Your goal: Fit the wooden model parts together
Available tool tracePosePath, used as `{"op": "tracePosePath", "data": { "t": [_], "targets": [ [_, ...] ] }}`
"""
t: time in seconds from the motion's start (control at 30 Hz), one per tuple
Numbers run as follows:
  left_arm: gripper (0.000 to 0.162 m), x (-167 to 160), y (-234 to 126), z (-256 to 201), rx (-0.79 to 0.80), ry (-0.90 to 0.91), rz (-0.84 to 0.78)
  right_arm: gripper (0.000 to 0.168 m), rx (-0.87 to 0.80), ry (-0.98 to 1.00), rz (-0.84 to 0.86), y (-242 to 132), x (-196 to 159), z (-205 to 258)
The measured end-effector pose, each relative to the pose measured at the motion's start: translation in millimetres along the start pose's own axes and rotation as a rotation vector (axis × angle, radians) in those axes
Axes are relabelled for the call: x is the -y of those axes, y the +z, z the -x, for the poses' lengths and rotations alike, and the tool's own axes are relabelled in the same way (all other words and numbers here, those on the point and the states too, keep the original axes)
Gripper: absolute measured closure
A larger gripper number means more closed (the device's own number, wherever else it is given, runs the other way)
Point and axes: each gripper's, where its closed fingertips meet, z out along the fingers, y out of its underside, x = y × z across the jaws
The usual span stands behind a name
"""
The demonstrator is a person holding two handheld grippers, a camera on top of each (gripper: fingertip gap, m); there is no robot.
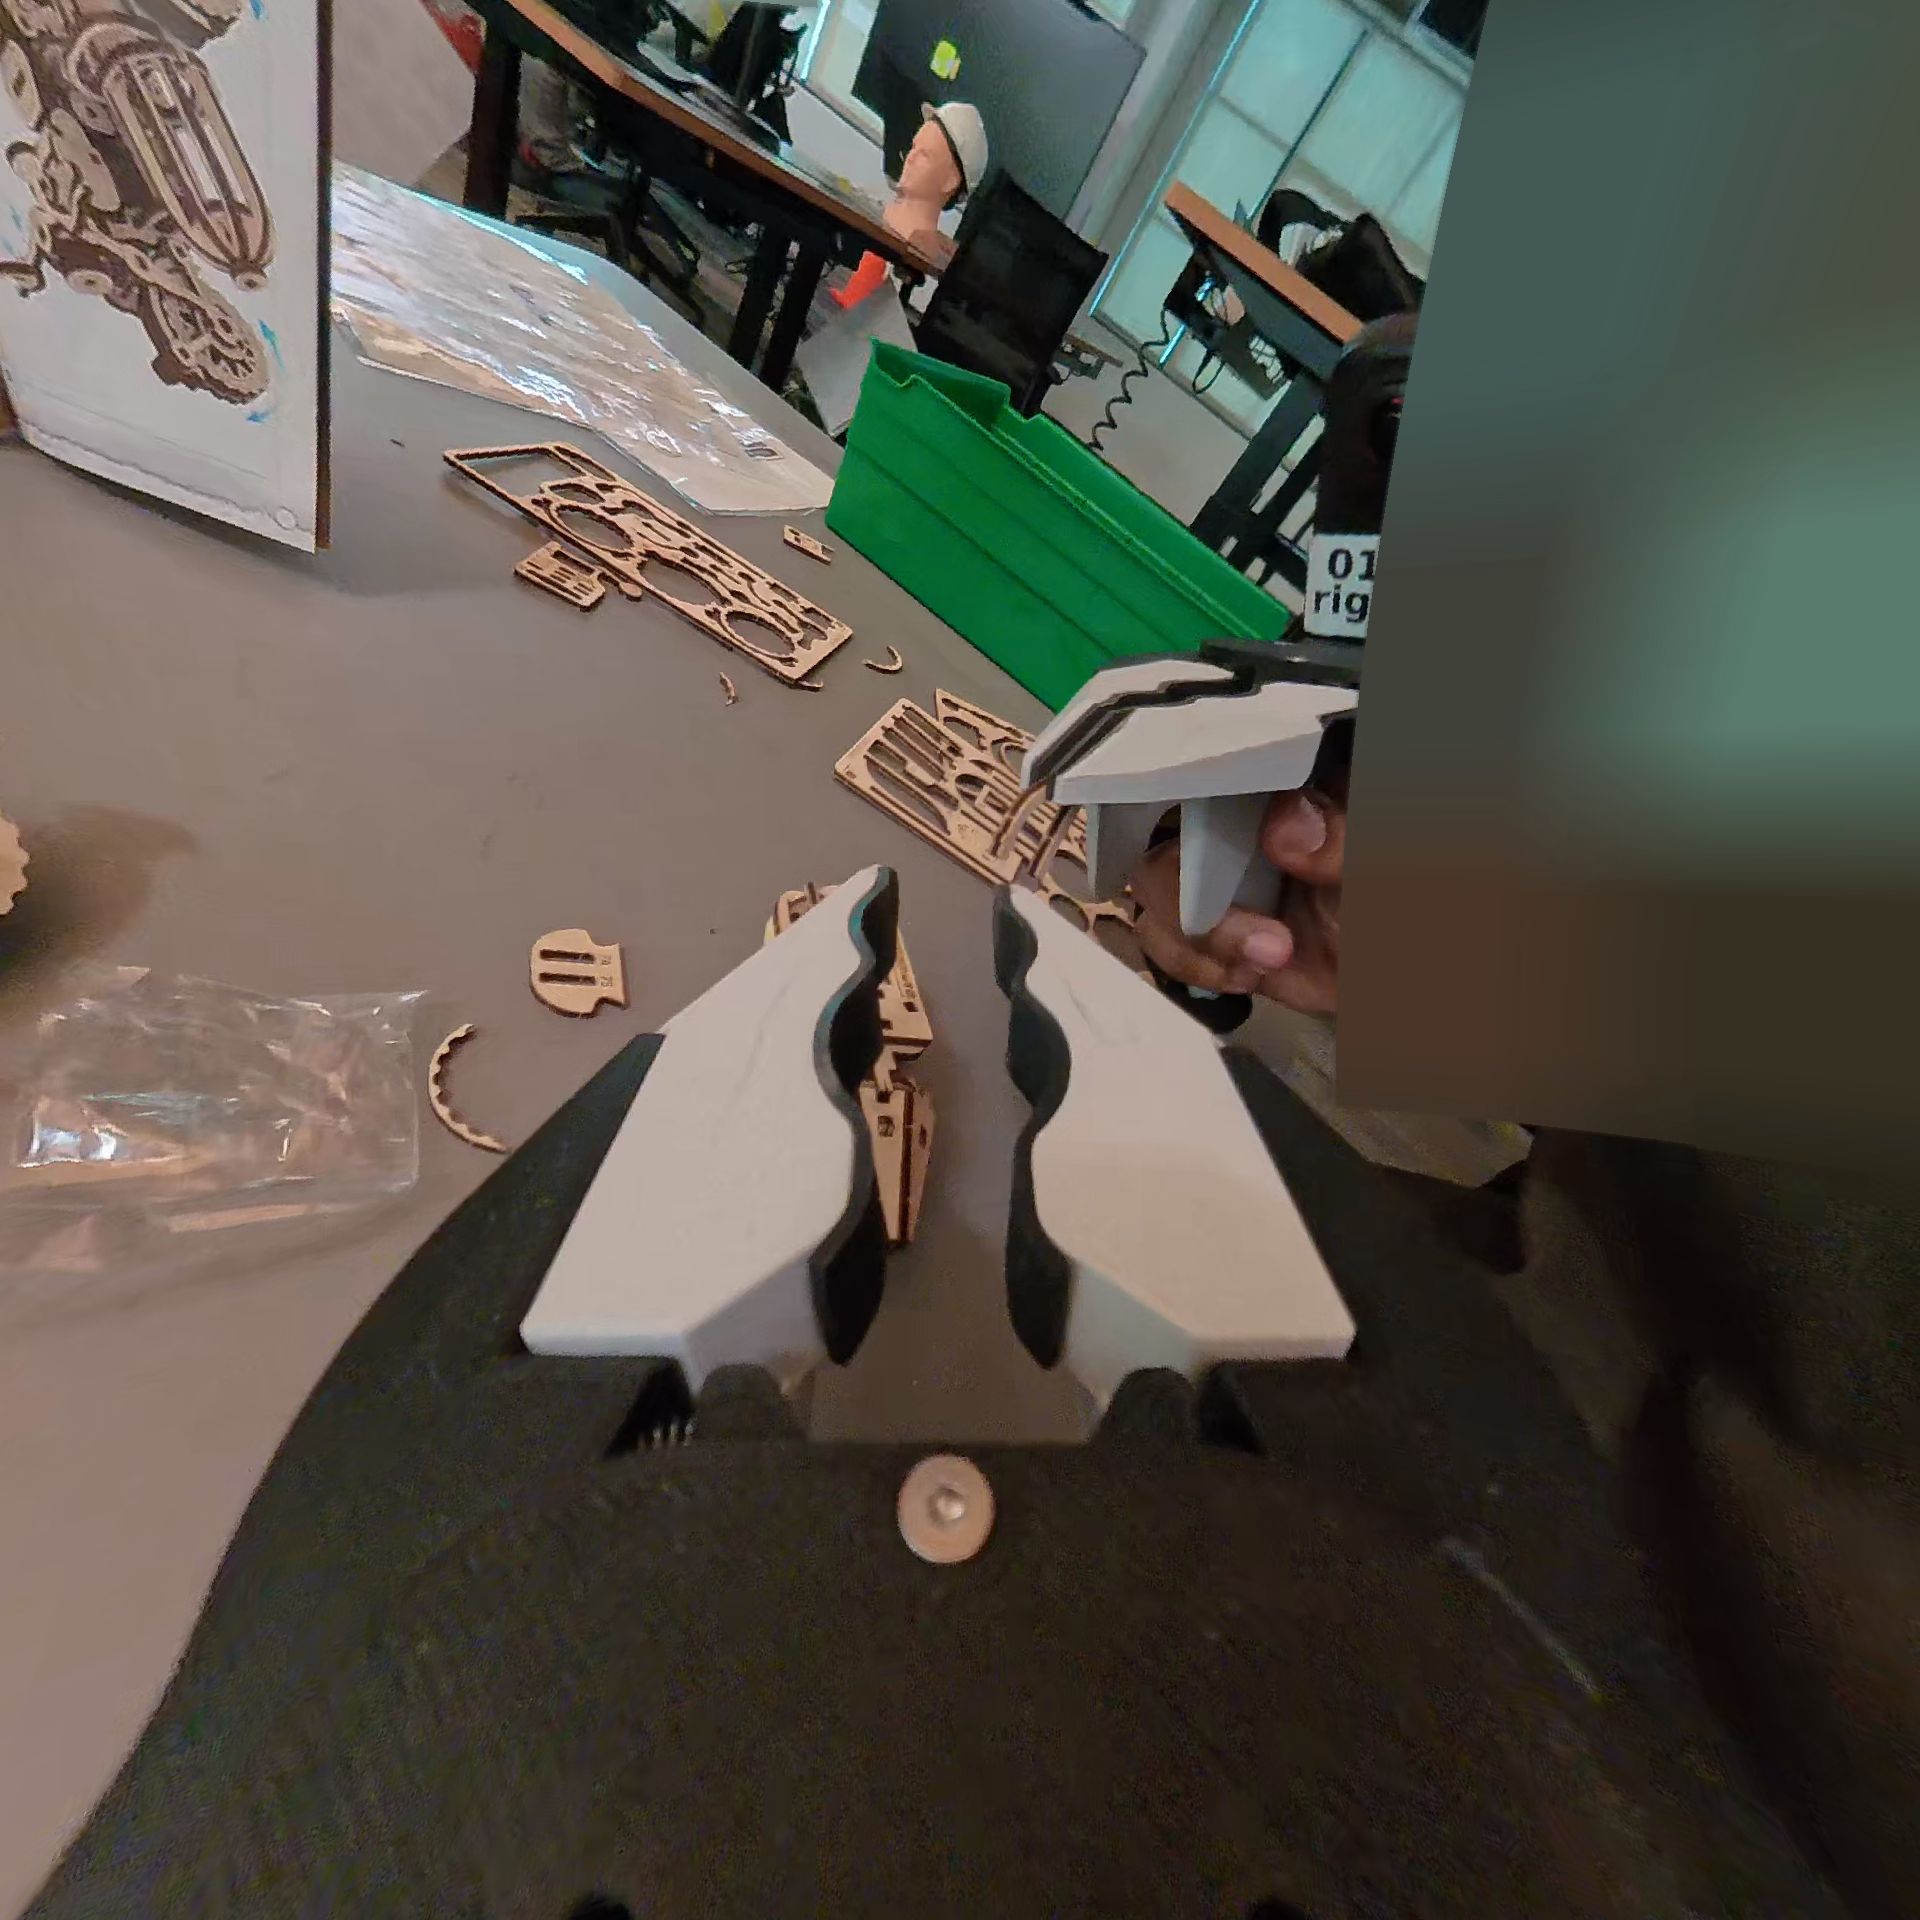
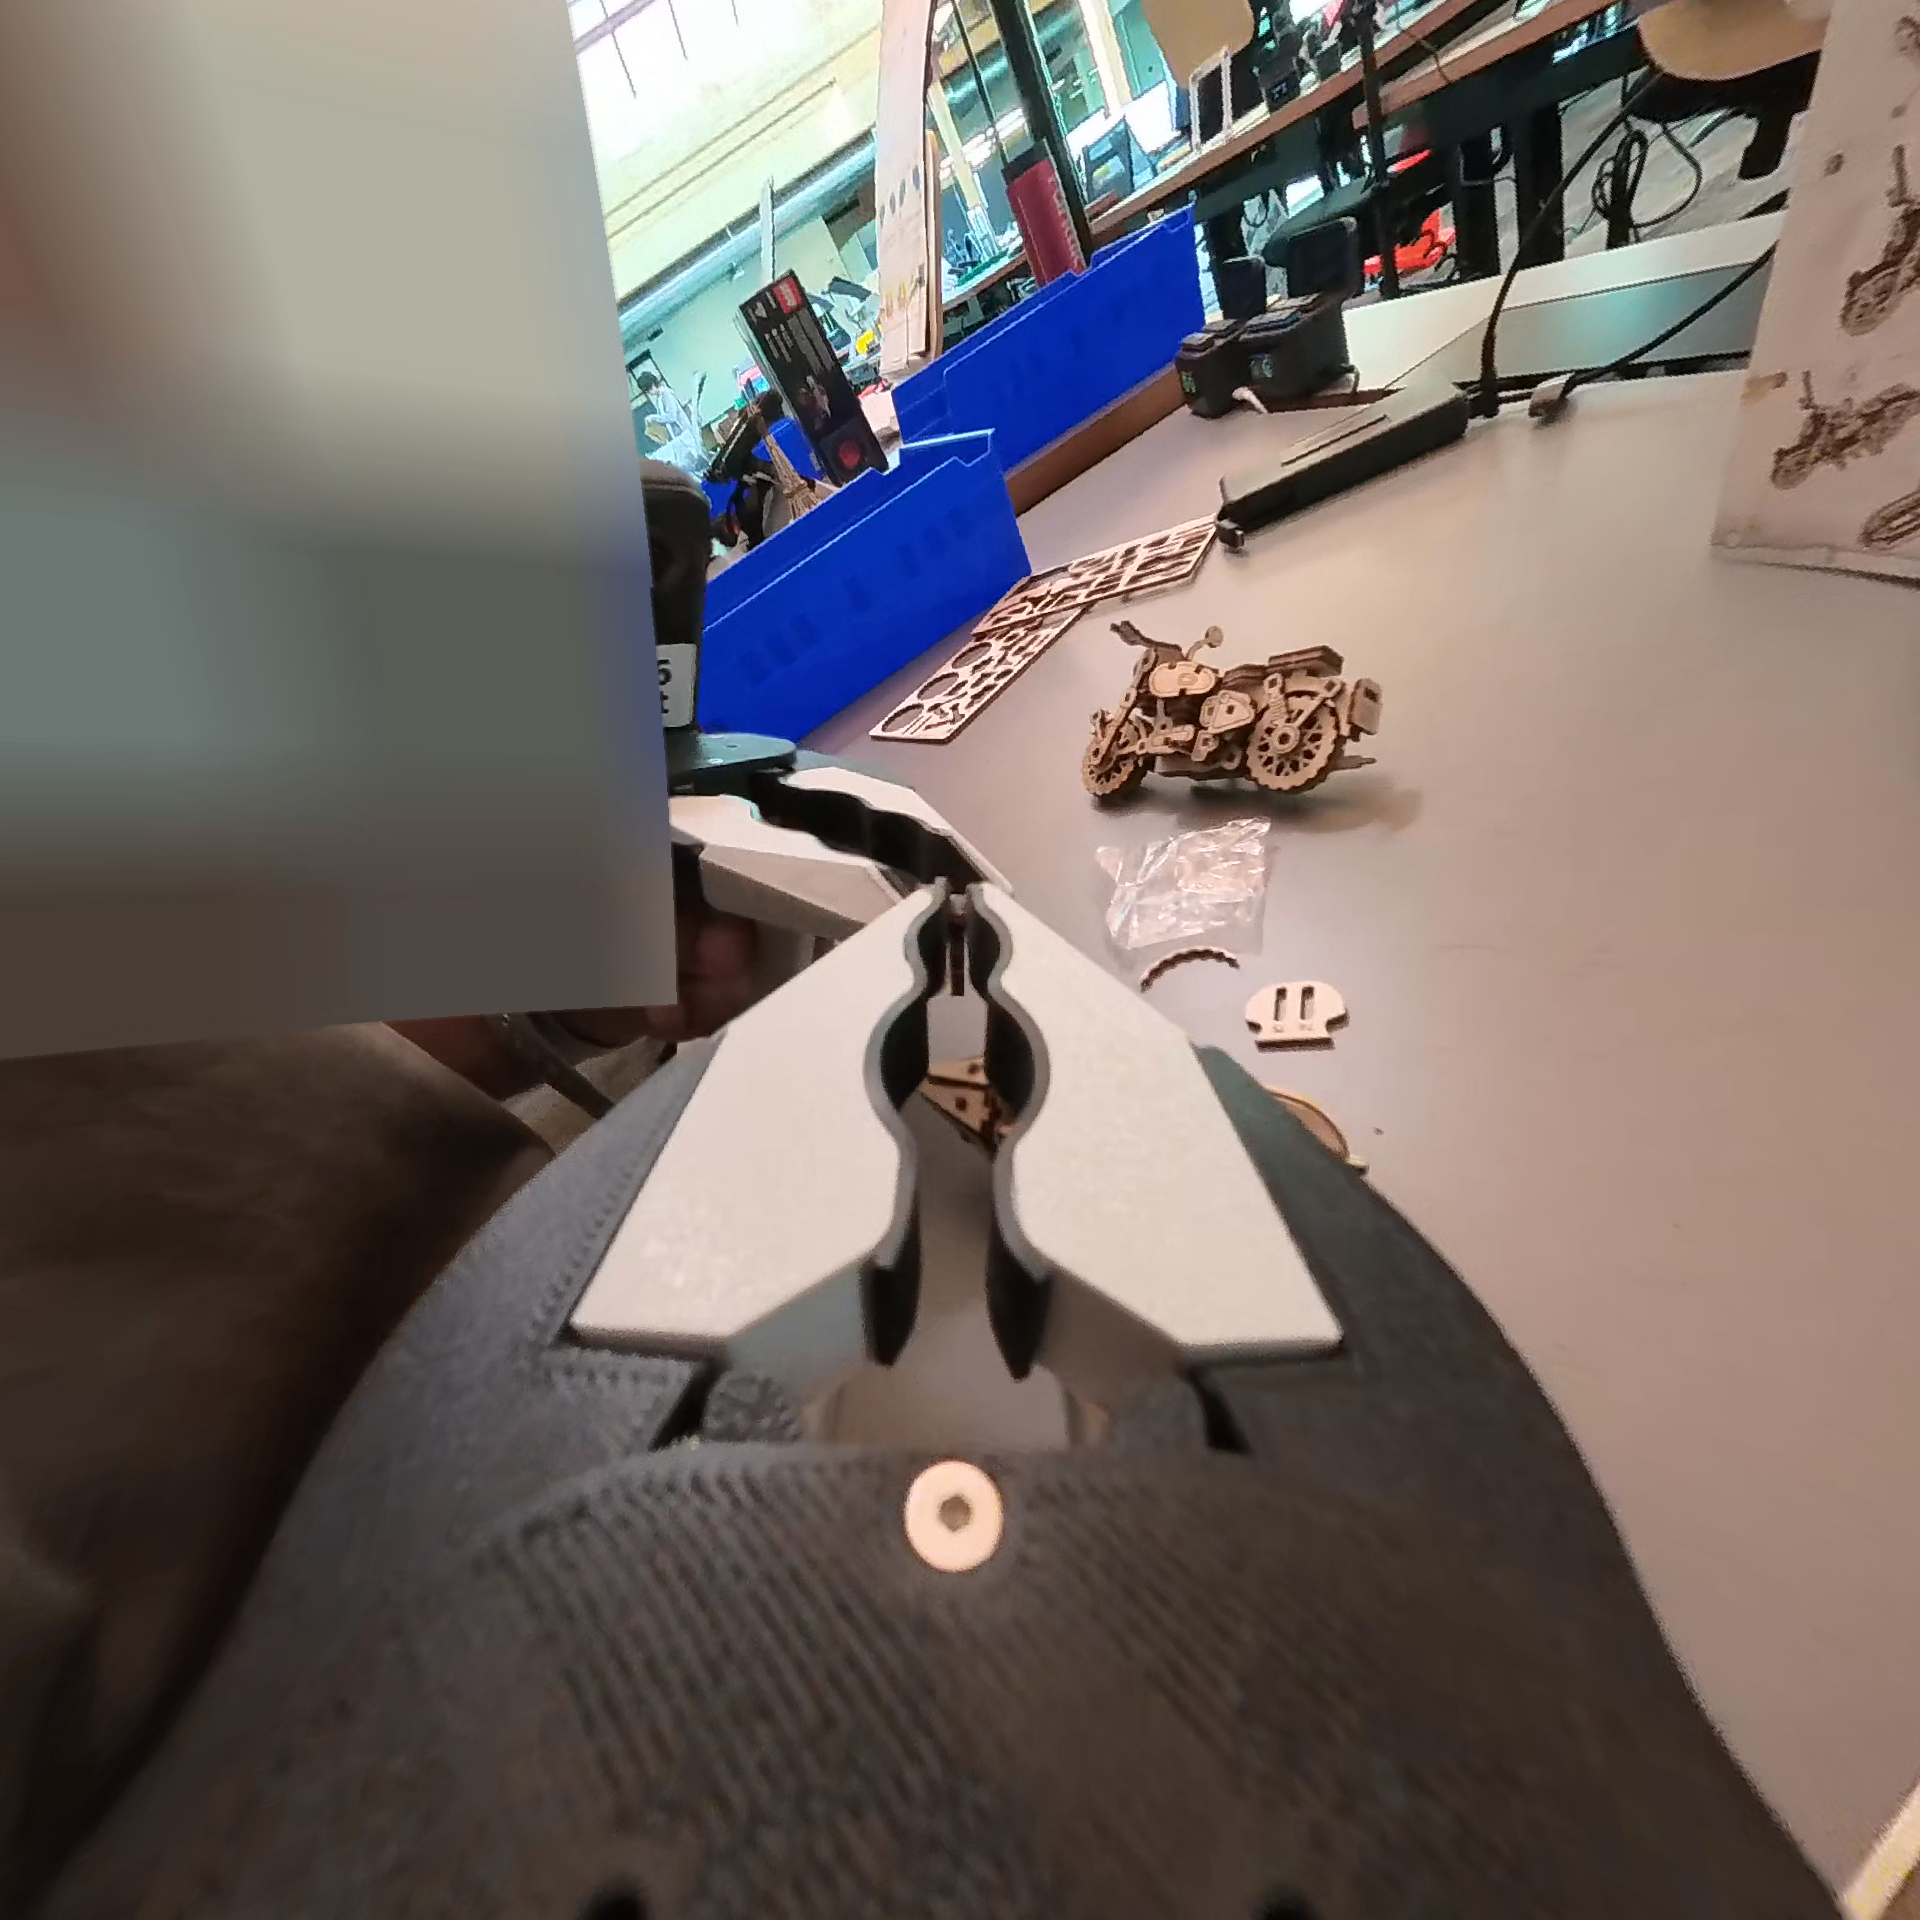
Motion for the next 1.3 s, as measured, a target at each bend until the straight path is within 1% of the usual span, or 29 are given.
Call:
{"op": "tracePosePath", "data": {
  "t": [0.47, 0.7, 1.17, 1.3],
  "targets": [
    [0.145, 1, -1, 3, -0.003, -0.042, -0.013, 0.168, -0.075, 0.048, -0.059, -2, 6, -15],
    [0.145, 3, -2, 6, 0.006, -0.054, -0.024, 0.168, -0.111, 0.114, -0.097, -5, 10, -24],
    [0.146, 7, -4, 8, -0.008, -0.107, -0.053, 0.168, -0.104, 0.221, -0.150, -9, 15, -32],
    [0.146, 7, -4, 7, -0.006, -0.095, -0.051, 0.168, -0.099, 0.240, -0.157, -10, 16, -33]
  ]
}}
